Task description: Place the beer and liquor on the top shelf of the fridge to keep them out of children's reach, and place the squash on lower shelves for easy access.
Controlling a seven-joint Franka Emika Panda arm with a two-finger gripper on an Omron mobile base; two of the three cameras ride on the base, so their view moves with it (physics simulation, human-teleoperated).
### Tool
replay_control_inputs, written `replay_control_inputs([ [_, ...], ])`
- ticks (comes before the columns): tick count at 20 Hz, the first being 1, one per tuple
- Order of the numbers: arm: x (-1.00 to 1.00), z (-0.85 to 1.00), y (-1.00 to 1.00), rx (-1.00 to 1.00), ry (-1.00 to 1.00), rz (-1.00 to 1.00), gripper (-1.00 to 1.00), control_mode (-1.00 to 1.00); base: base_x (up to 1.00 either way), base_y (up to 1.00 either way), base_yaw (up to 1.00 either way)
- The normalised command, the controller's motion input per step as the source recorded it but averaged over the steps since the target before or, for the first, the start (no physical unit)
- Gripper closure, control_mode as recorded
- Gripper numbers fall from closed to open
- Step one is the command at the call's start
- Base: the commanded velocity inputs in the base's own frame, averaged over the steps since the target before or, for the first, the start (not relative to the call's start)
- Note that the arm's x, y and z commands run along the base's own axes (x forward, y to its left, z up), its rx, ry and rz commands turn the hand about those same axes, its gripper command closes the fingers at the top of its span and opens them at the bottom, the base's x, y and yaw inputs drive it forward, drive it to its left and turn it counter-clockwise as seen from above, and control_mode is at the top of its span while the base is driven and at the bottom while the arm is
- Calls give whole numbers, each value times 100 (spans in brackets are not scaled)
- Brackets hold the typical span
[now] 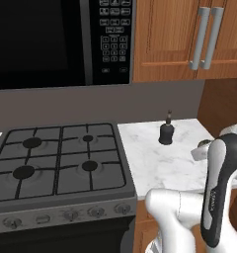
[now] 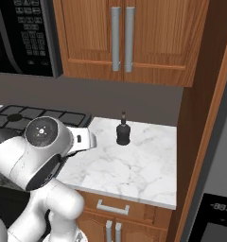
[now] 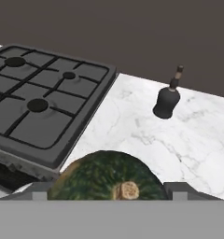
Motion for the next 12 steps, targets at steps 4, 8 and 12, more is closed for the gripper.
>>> replay_control_inputs([
  [4,-12,56,72,-3,0,6,100,-100,0,0,0],
  [8,-21,26,32,-5,0,5,100,-100,0,0,0],
  [12,-34,-1,0,-5,0,3,100,-100,0,0,0],
])
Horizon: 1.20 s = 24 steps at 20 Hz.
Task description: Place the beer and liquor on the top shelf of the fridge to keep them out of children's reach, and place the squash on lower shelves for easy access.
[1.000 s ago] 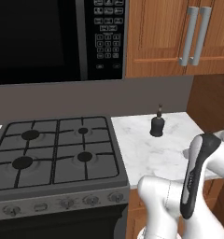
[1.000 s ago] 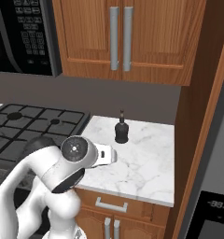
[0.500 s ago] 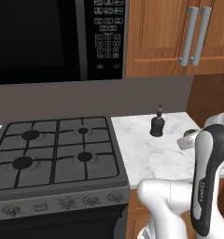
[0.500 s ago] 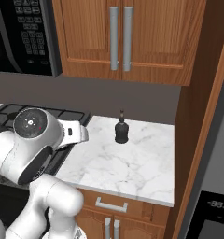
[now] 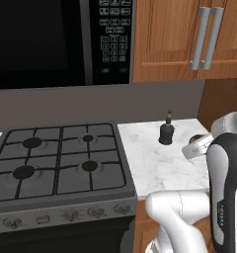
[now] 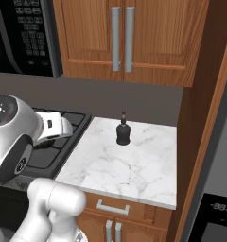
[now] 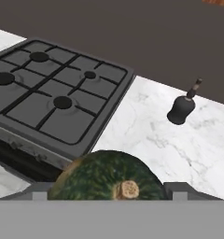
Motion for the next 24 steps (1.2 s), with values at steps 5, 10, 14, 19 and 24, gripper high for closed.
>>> replay_control_inputs([
  [5,-31,-6,0,-4,0,2,100,-100,0,0,0],
  [10,-35,0,3,-5,0,4,100,-100,0,0,0],
  [14,-15,0,3,-2,0,2,100,100,-64,1,10],
  [19,0,0,0,0,0,0,100,100,-100,0,11],
  [24,0,0,0,0,0,0,100,100,-91,-26,-3],
])
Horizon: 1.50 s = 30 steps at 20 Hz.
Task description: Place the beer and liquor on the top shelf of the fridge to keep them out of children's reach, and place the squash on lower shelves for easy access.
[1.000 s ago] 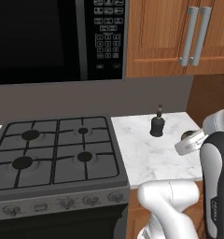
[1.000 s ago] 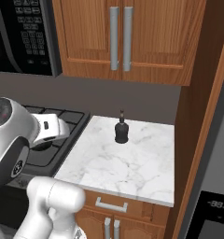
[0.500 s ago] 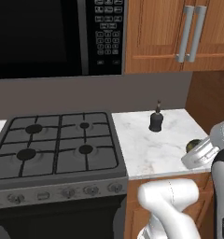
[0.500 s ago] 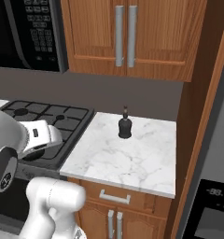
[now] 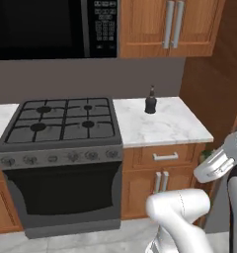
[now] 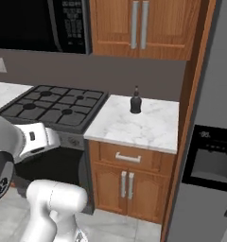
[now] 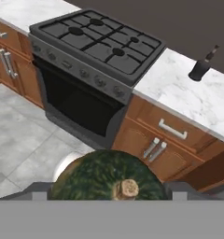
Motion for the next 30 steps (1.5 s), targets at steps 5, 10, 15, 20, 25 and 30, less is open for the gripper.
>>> replay_control_inputs([
  [5,0,0,0,0,0,0,100,100,-51,-76,-34],
  [10,0,0,0,0,0,0,100,100,-8,-76,-48],
  [15,0,0,0,0,0,0,100,100,1,-68,-45],
  [20,0,0,0,0,0,0,100,100,29,-56,-31],
  [25,0,0,0,0,0,0,100,100,48,-39,-8],
  [30,0,0,0,0,0,0,100,100,56,-31,7],
])
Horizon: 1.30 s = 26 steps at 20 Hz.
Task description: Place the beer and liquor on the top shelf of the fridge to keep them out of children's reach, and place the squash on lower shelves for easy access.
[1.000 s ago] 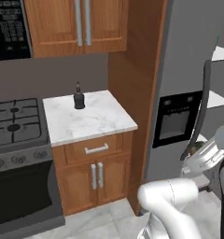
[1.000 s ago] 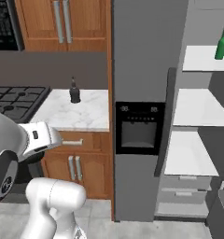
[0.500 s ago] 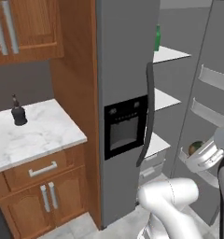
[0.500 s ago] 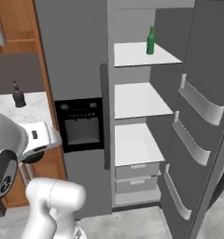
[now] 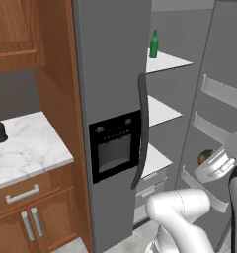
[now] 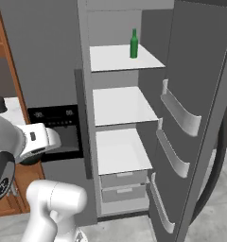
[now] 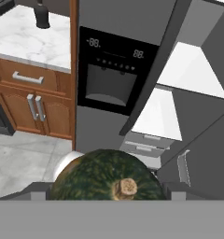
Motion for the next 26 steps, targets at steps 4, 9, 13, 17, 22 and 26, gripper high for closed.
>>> replay_control_inputs([
  [4,0,0,0,0,0,0,100,100,59,-37,23],
  [9,0,0,0,0,0,0,100,100,55,-40,27],
  [13,0,0,0,0,0,0,100,100,46,-37,28],
  [17,0,0,0,0,0,0,100,100,43,-31,27],
  [22,0,0,0,0,0,0,100,100,39,-37,27],
  [26,0,0,0,0,0,0,100,100,38,-43,26],
])
